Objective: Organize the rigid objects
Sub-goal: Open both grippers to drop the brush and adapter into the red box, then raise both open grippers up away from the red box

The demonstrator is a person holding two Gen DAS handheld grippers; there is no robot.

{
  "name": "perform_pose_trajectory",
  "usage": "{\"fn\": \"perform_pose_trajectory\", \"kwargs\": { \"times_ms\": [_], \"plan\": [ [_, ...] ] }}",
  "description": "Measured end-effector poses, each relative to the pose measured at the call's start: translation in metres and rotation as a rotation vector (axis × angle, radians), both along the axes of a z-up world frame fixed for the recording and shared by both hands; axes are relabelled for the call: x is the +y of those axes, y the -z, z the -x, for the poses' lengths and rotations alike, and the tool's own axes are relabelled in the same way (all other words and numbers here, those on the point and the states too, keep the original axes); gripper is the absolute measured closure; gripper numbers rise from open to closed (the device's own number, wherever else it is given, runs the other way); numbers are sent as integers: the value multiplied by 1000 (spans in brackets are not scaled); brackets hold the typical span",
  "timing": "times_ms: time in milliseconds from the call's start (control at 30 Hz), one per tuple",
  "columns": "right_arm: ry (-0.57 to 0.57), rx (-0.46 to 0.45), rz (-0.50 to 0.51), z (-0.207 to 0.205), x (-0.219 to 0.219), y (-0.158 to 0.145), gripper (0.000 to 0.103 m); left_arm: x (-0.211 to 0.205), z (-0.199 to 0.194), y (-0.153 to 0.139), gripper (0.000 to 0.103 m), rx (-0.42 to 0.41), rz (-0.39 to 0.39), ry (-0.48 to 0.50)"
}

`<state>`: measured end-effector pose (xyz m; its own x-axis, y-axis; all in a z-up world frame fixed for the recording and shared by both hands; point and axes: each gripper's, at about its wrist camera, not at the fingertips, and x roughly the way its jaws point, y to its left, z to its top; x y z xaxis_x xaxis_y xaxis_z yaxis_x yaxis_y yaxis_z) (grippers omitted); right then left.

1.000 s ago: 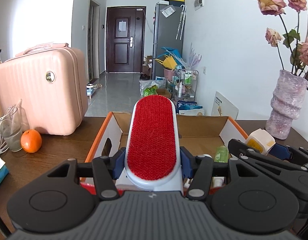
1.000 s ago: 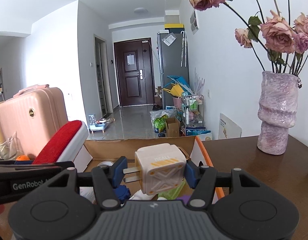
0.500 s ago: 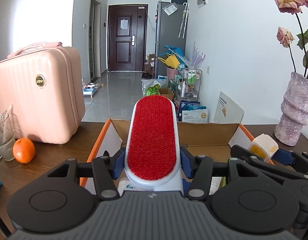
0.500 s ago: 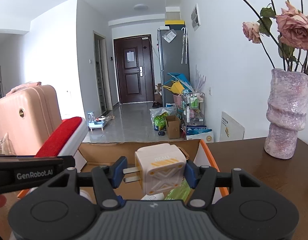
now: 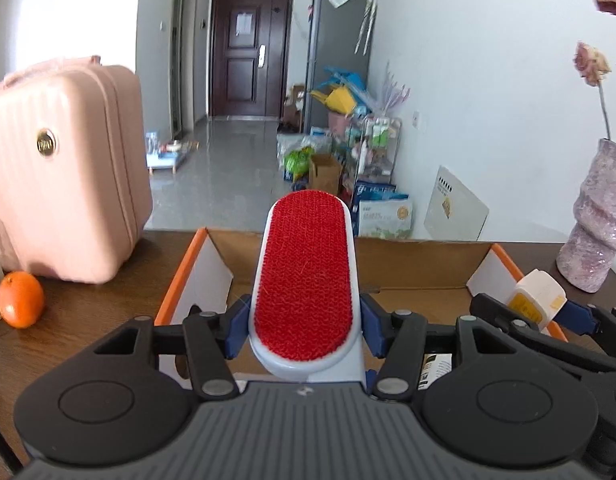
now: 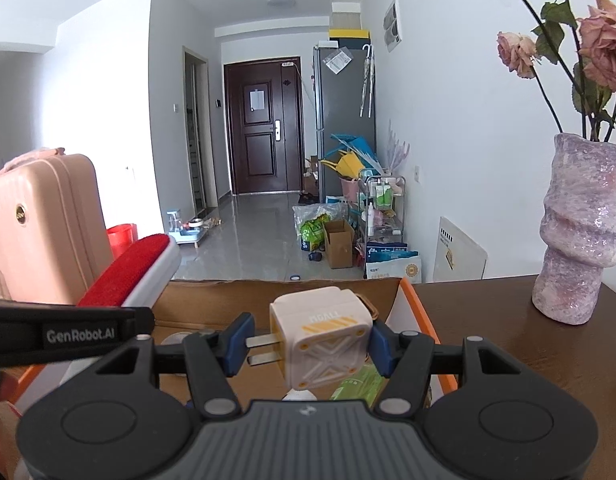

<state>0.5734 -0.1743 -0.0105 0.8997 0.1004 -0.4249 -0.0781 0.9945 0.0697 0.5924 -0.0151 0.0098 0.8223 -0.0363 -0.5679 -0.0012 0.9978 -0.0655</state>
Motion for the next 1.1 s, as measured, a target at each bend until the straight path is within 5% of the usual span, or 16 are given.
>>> {"fn": "perform_pose_trajectory", "kwargs": {
  "times_ms": [100, 133, 233, 367, 1100],
  "plan": [
    [4, 38, 8, -4, -1, 2, 43, 3, 4, -4, 3, -17, -15, -35],
    [9, 41, 10, -3, -2, 2, 37, 4, 8, -7, 0, -34, -15, -48],
    [27, 33, 11, 1, -6, -1, 11, 8, 17, -15, 0, -62, -2, -39],
    [41, 37, 11, 2, -9, -3, 0, 12, 21, -17, 0, -58, -3, -52],
    [18, 23, 75, 31, -14, -17, 0, 9, 52, -27, 0, -101, -32, -58]
  ]
}}
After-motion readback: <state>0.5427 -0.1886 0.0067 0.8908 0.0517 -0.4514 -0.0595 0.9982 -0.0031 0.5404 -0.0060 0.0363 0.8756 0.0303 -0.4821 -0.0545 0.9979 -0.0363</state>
